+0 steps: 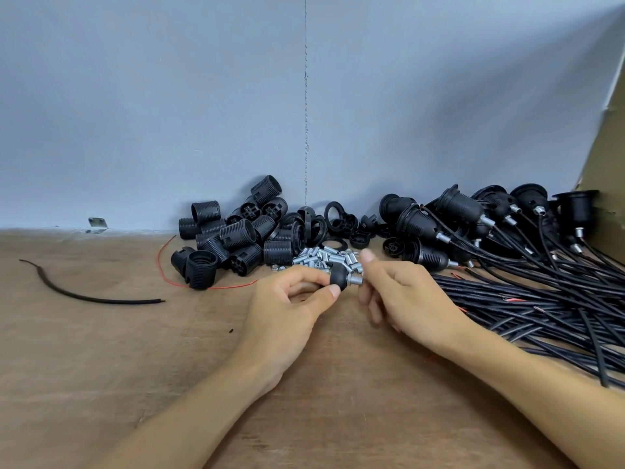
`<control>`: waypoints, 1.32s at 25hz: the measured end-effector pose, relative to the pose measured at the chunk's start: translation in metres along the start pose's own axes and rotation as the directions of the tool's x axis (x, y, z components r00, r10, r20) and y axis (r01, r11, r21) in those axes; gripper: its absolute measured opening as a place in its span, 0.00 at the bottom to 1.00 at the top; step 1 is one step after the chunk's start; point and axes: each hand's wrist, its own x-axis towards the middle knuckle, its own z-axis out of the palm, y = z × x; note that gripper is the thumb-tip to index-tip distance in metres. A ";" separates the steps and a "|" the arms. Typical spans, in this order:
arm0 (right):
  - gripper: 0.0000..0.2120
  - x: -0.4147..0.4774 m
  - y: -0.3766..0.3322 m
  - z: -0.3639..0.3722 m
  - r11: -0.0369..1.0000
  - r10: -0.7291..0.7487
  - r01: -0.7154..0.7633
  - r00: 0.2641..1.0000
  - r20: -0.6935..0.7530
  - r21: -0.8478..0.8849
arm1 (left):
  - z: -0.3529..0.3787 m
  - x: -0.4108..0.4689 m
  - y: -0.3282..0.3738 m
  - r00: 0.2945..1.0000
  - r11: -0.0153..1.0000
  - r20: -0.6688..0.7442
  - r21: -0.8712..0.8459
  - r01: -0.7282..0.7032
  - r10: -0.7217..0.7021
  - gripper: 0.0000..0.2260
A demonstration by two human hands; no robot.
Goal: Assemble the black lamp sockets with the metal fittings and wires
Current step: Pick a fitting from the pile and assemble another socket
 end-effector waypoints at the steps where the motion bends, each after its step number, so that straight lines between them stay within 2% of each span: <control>1: 0.27 0.000 0.000 -0.001 1.000 0.013 -0.013 1.000 -0.011 0.017 | 0.000 0.000 0.000 1.000 1.000 -0.002 0.004 0.002 -0.001 0.09; 4: 0.14 0.000 0.001 -0.004 0.998 -0.064 0.064 0.998 0.013 -0.009 | 0.000 0.000 0.000 1.000 1.000 0.008 -0.010 0.004 -0.003 0.10; 5: 0.15 0.000 0.002 -0.003 0.996 -0.078 0.078 0.997 0.016 -0.038 | 0.000 0.000 0.000 1.000 1.000 0.011 -0.010 0.001 -0.001 0.10; 8: 0.28 0.000 0.002 -0.002 0.999 -0.028 0.026 0.999 -0.041 -0.038 | 0.000 0.000 -0.001 1.000 1.000 0.011 0.001 -0.003 0.003 0.09; 9: 0.27 0.000 0.002 -0.003 0.999 -0.034 0.033 0.998 -0.048 -0.024 | 0.000 0.001 -0.001 1.000 1.000 0.008 0.002 -0.002 0.002 0.09; 12: 0.14 -0.001 0.003 -0.003 0.995 -0.093 0.093 0.996 -0.012 -0.032 | 0.000 0.000 -0.001 1.000 1.000 0.016 -0.014 -0.007 0.007 0.09; 13: 0.15 0.000 0.004 -0.002 0.993 -0.100 0.099 0.995 -0.008 -0.067 | -0.001 0.000 -0.001 1.000 1.000 0.023 -0.012 -0.011 0.011 0.09; 15: 0.23 0.001 0.004 0.001 0.992 -0.066 0.063 0.998 -0.023 -0.110 | 0.000 -0.001 0.000 0.999 1.000 0.035 0.006 -0.018 0.018 0.09; 17: 0.26 0.000 0.002 0.000 0.997 -0.028 0.026 0.999 -0.029 -0.073 | 0.000 0.000 0.000 1.000 1.000 0.022 0.015 -0.018 0.018 0.09; 19: 0.20 -0.002 0.000 -0.002 0.997 -0.066 0.066 0.998 -0.003 -0.049 | 0.000 0.000 0.000 1.000 1.000 0.010 0.004 -0.012 0.012 0.09; 21: 0.12 -0.003 0.001 -0.002 0.986 -0.130 0.131 0.991 0.016 -0.104 | 0.000 0.000 0.001 1.000 1.000 0.010 0.001 0.002 -0.002 0.08; 22: 0.12 -0.004 0.000 -0.001 0.981 -0.142 0.144 0.990 0.025 -0.131 | 0.000 -0.001 0.001 1.000 1.000 0.014 0.006 0.009 -0.009 0.07; 26: 0.21 -0.002 -0.002 -0.001 0.983 -0.084 0.089 0.996 0.040 -0.161 | -0.001 -0.003 0.003 0.999 0.995 0.024 0.096 -0.030 0.028 0.06; 30: 0.23 0.000 -0.006 0.001 0.989 -0.017 0.022 0.999 0.034 -0.144 | 0.003 -0.005 0.005 0.989 0.977 -0.010 0.157 -0.146 0.149 0.09; 33: 0.23 0.002 -0.007 0.003 0.998 0.070 -0.070 0.996 0.063 -0.001 | 0.006 -0.007 0.006 0.971 0.964 -0.039 0.139 -0.228 0.235 0.09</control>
